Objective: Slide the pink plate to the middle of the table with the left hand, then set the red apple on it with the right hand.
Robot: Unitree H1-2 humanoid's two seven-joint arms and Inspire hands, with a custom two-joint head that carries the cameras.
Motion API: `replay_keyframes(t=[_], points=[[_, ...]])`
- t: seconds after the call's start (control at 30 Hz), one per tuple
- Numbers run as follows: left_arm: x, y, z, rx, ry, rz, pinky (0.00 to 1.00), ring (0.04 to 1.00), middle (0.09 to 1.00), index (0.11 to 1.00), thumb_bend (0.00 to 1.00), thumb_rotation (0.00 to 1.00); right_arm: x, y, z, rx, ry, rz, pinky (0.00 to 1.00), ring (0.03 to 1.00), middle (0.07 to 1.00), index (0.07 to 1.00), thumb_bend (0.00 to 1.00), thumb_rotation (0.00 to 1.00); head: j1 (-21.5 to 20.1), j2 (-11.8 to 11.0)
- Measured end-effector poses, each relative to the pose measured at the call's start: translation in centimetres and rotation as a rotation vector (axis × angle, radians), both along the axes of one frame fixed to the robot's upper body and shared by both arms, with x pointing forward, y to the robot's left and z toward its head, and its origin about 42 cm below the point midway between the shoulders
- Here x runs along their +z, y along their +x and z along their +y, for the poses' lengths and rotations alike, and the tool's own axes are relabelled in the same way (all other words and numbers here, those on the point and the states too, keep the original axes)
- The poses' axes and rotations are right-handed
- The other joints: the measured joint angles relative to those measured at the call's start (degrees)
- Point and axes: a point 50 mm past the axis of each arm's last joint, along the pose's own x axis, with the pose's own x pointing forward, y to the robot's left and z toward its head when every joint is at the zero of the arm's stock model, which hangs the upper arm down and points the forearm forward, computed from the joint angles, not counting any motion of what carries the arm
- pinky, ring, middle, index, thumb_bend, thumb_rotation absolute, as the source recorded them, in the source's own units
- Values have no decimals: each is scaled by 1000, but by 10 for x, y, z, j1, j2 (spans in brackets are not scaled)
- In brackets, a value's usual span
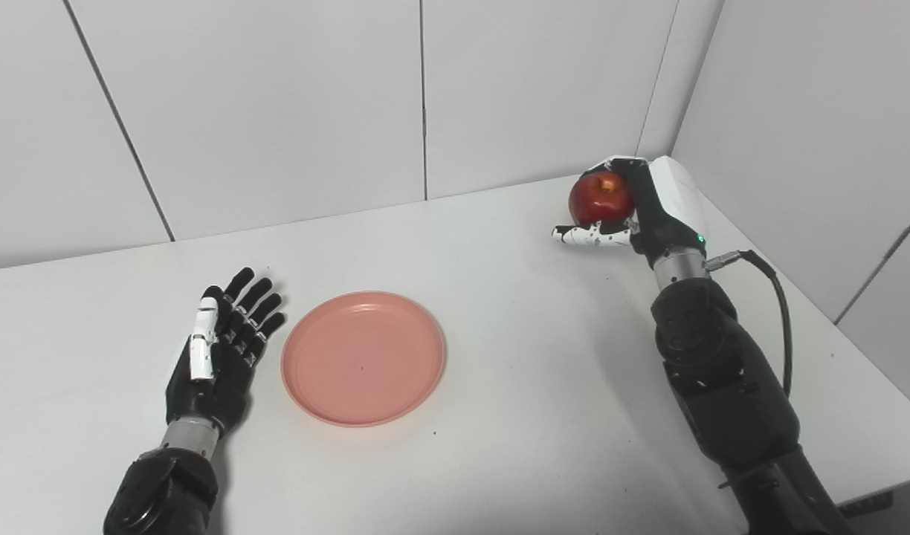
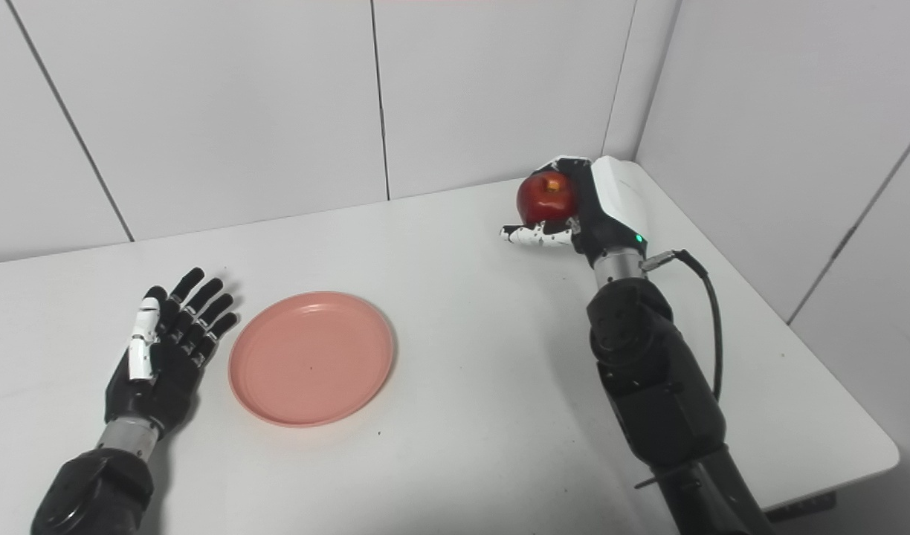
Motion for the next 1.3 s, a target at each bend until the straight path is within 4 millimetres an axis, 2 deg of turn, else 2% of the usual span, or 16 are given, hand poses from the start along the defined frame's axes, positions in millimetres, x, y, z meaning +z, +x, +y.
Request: replay_keyframes(t=[0.2, 0.43, 0.5, 0.6, 0.73, 0.8, 0.87, 0.93, 1.13, 1.23, 1.3], points=[[0, 0, -2, 8, -1, 3, 900, 886, 885, 875, 369, 1000, 7, 5, 19, 56, -3, -15, 374, 440, 479, 484, 516, 132, 21, -7], [1, -1, -10, 12, 7, 3, 882, 872, 878, 866, 367, 1000, 5, 12, 60, 136, 4, -17, 358, 433, 479, 485, 516, 133, 44, -12], [1, -1, -13, 14, 6, 4, 876, 869, 875, 863, 368, 1000, 6, 14, 71, 163, 13, -20, 349, 428, 475, 484, 516, 132, 63, -15], [2, -1, -17, 23, 0, 6, 868, 864, 871, 858, 365, 1000, 7, 19, 80, 205, 4, -33, 340, 421, 472, 484, 516, 132, 72, -16], [2, -3, -20, 41, 15, 7, 872, 866, 873, 859, 359, 1000, 6, 25, 94, 231, 10, -26, 339, 420, 472, 485, 517, 133, 91, -17], [2, -3, -22, 40, 11, 8, 873, 867, 874, 862, 360, 1000, 4, 25, 106, 257, 19, -22, 338, 420, 473, 485, 516, 132, 113, -17], [2, -4, -26, 35, 4, 10, 874, 868, 877, 863, 365, 1000, 1, 26, 117, 284, 25, -17, 335, 418, 471, 485, 517, 131, 113, -17], [2, -4, -29, 34, 0, 11, 873, 869, 877, 862, 369, 1000, -2, 27, 126, 319, 25, -19, 336, 417, 471, 484, 517, 132, 138, -15], [3, -4, -34, 47, 8, 10, 867, 867, 874, 861, 372, 1000, -3, 31, 153, 371, 49, -14, 335, 415, 479, 485, 518, 133, 171, -12], [3, -5, -37, 49, 19, 9, 859, 864, 868, 859, 376, 1000, -5, 30, 163, 395, 61, -10, 284, 374, 449, 485, 518, 134, 193, -11], [3, -5, -40, 57, 17, 11, 857, 863, 866, 857, 374, 1000, -9, 30, 171, 414, 62, -1, 293, 377, 456, 485, 518, 135, 193, -11]])
